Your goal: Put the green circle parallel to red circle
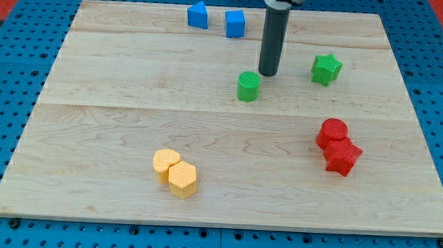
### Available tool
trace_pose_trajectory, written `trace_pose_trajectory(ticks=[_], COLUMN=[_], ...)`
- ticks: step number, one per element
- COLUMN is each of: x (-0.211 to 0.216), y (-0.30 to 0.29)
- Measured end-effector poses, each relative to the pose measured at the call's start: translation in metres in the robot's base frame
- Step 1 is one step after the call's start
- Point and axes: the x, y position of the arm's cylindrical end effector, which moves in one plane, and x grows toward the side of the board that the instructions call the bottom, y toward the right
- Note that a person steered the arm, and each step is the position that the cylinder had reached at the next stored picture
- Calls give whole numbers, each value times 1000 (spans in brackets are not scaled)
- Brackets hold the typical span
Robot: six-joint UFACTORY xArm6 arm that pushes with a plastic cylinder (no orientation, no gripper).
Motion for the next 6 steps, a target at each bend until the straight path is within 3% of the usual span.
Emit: trace_pose_trajectory(ticks=[2, 3, 4, 5, 6], x=[70, 45, 61, 100, 101], y=[-186, -153, -100, -142, -219])
